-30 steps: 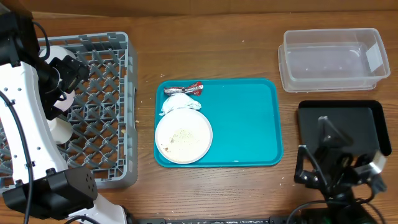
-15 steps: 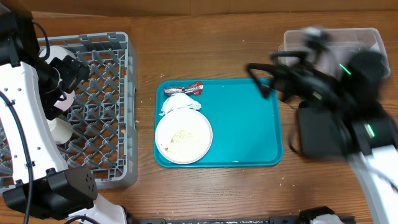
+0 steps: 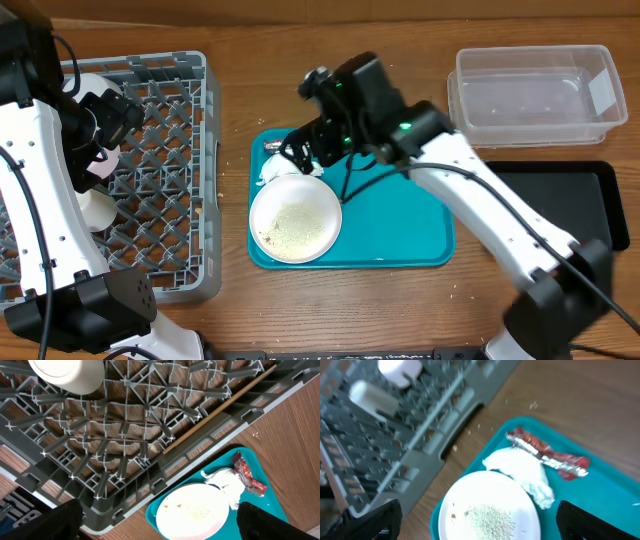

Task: Sort waste into correct bins and load items into the dishwasher
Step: 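Move the right gripper over the tray and grasp the white tissue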

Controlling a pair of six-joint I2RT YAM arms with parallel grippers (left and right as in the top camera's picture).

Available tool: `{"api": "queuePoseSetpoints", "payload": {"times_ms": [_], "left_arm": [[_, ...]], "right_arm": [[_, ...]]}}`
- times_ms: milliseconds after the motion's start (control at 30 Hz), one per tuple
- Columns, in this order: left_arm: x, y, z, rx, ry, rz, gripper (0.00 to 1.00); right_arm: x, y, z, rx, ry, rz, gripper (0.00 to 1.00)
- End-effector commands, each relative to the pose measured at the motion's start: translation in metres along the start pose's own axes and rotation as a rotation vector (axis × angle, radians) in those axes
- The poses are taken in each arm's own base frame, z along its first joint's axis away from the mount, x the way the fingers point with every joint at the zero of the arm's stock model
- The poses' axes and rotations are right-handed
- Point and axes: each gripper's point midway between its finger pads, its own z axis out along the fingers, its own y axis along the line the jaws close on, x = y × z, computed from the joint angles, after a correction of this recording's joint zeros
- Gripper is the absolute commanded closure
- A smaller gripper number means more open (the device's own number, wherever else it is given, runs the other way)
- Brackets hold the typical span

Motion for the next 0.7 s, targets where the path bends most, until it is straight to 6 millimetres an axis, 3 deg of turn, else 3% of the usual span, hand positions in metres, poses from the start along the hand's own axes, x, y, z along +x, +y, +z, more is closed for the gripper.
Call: {"api": "queuePoseSetpoints", "payload": {"times_ms": [0, 167, 400, 667], "left_arm": [[0.000, 0.000, -0.002, 0.003, -0.005, 0.002, 0.00], [0.001, 0.000, -0.002, 0.003, -0.005, 0.002, 0.00], [0.000, 0.000, -0.002, 0.003, -0.005, 0.002, 0.00], [0.001, 0.000, -0.002, 0.003, -0.005, 0.002, 0.00]], "right_arm": [[0.003, -0.005, 0.028, -0.013, 0.038, 0.073, 0.00], [0.020, -0.027, 0.066, 0.024, 0.096, 0.197, 0.13], [0.048, -0.057, 0.103, 0.111, 0.171, 0.281, 0.26], [0.056, -0.090, 0.118, 0.251, 0.160, 0.272, 0.32]]}}
